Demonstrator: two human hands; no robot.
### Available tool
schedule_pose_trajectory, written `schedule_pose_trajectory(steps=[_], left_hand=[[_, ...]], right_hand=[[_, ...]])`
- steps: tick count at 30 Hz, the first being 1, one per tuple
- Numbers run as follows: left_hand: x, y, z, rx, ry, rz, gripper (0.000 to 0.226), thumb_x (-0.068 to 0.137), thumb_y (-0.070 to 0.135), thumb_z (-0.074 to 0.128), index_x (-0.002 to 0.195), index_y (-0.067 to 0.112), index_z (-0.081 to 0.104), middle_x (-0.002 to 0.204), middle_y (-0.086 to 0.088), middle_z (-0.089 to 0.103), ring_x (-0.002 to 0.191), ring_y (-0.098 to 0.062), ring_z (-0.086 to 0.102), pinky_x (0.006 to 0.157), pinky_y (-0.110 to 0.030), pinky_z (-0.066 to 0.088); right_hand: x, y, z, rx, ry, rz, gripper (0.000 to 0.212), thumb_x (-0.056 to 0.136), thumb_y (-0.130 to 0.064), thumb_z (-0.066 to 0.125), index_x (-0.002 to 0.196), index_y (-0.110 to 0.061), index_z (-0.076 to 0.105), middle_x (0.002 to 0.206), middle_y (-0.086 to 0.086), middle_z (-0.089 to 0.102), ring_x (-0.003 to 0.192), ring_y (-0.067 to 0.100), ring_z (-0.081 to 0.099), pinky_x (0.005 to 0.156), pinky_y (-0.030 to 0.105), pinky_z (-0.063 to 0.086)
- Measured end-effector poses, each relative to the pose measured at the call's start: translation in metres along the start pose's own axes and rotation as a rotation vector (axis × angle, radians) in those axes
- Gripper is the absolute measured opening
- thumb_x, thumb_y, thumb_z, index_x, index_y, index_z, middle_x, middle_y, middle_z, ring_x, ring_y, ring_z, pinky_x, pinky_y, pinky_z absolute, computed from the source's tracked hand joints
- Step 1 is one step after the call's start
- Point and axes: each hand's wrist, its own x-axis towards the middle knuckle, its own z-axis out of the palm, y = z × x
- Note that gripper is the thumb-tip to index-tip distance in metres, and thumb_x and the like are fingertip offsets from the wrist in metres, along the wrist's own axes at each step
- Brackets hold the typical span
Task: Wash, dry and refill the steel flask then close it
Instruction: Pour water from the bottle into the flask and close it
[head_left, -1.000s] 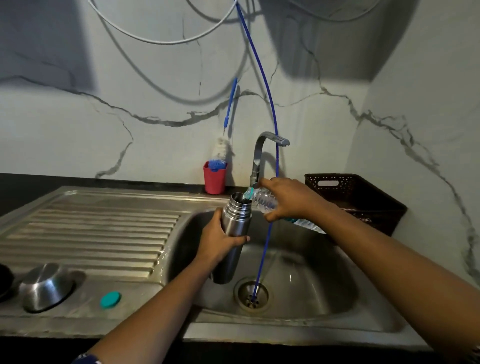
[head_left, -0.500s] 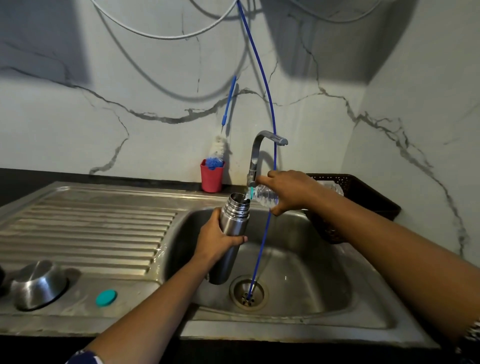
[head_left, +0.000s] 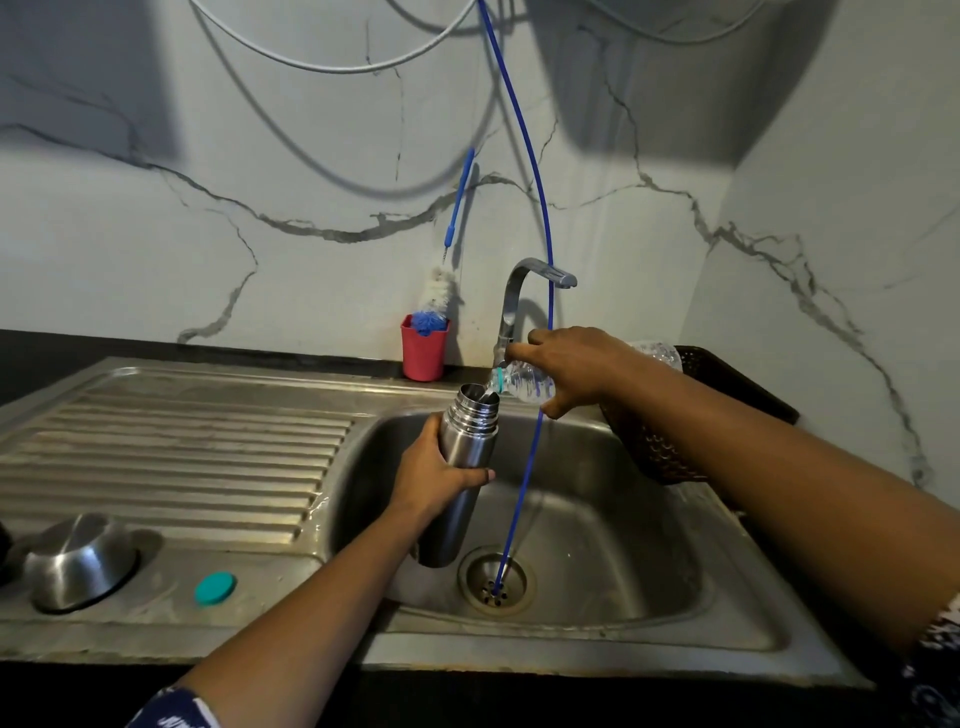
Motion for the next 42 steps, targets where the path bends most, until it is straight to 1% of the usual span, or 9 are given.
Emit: schedule_pose_trajectory(steps=[5,8,13,16,20,25,31,38,42], left_hand=[[0.0,0.0,0.0,-0.013,-0.004,-0.008,0.082,0.058,0.024,0.089,0.127,0.023,0.046,0.123,0.001,0.059,0.108,-0.014,0.054,0.091,-0.03,0.044],[0.0,0.001,0.0,-0.018,-0.011,-0.005,0.083,0.059,0.023,0.089,0.128,0.022,0.045,0.125,0.0,0.059,0.106,-0.012,0.053,0.09,-0.029,0.043],[-0.001,0.002,0.0,-0.032,-0.006,-0.021,0.085,0.06,0.022,0.089,0.132,0.022,0.043,0.127,-0.001,0.057,0.113,-0.017,0.054,0.093,-0.032,0.044],[-0.001,0.001,-0.001,-0.032,-0.008,-0.015,0.084,0.059,0.022,0.089,0.13,0.022,0.044,0.124,0.001,0.058,0.108,-0.013,0.053,0.09,-0.03,0.043],[-0.002,0.001,-0.001,-0.042,-0.004,-0.012,0.082,0.058,0.022,0.089,0.128,0.022,0.046,0.122,0.001,0.059,0.112,-0.019,0.056,0.095,-0.036,0.047],[-0.003,0.002,-0.002,-0.045,-0.01,0.001,0.083,0.059,0.02,0.089,0.13,0.021,0.045,0.124,0.0,0.059,0.112,-0.018,0.056,0.096,-0.036,0.046],[-0.003,0.002,-0.001,-0.057,-0.029,0.007,0.081,0.059,0.02,0.089,0.127,0.023,0.046,0.121,0.003,0.059,0.103,-0.011,0.053,0.088,-0.028,0.043],[-0.003,0.001,-0.001,-0.056,-0.032,0.01,0.078,0.059,0.02,0.089,0.124,0.023,0.047,0.115,0.005,0.059,0.104,-0.013,0.055,0.089,-0.03,0.045],[-0.003,0.0,-0.001,-0.058,-0.032,0.004,0.078,0.058,0.02,0.089,0.124,0.024,0.047,0.111,0.008,0.057,0.103,-0.013,0.056,0.088,-0.029,0.045]], right_hand=[[0.003,0.002,-0.001,-0.02,-0.01,-0.006,0.081,0.07,-0.04,0.076,0.136,-0.029,0.032,0.116,0.003,0.053,0.095,0.02,0.054,0.07,0.033,0.05],[0.005,0.002,-0.002,-0.031,-0.024,-0.015,0.081,0.07,-0.04,0.076,0.136,-0.029,0.032,0.116,0.003,0.052,0.095,0.019,0.053,0.067,0.031,0.047],[0.006,-0.001,-0.002,-0.08,-0.037,-0.038,0.08,0.071,-0.04,0.075,0.137,-0.028,0.031,0.115,0.004,0.052,0.094,0.019,0.053,0.064,0.029,0.044],[0.009,-0.001,-0.002,-0.072,-0.043,-0.05,0.08,0.07,-0.04,0.075,0.137,-0.029,0.032,0.116,0.004,0.053,0.094,0.02,0.054,0.067,0.032,0.048],[0.01,0.0,-0.004,-0.083,-0.052,-0.068,0.08,0.069,-0.04,0.076,0.135,-0.029,0.032,0.116,0.004,0.052,0.096,0.021,0.055,0.071,0.036,0.052],[0.011,-0.001,-0.003,-0.092,-0.064,-0.075,0.08,0.069,-0.039,0.076,0.135,-0.029,0.032,0.117,0.004,0.052,0.097,0.021,0.054,0.074,0.04,0.054],[0.012,-0.003,-0.003,-0.131,-0.069,-0.083,0.082,0.07,-0.038,0.076,0.137,-0.027,0.029,0.12,0.005,0.051,0.099,0.021,0.054,0.074,0.038,0.054],[0.012,-0.001,-0.006,-0.158,-0.06,-0.089,0.084,0.069,-0.036,0.077,0.137,-0.025,0.03,0.122,0.003,0.052,0.101,0.022,0.055,0.071,0.036,0.052],[0.013,-0.002,-0.007,-0.175,-0.058,-0.085,0.086,0.067,-0.035,0.079,0.136,-0.024,0.028,0.121,0.003,0.053,0.098,0.023,0.056,0.068,0.035,0.051]])
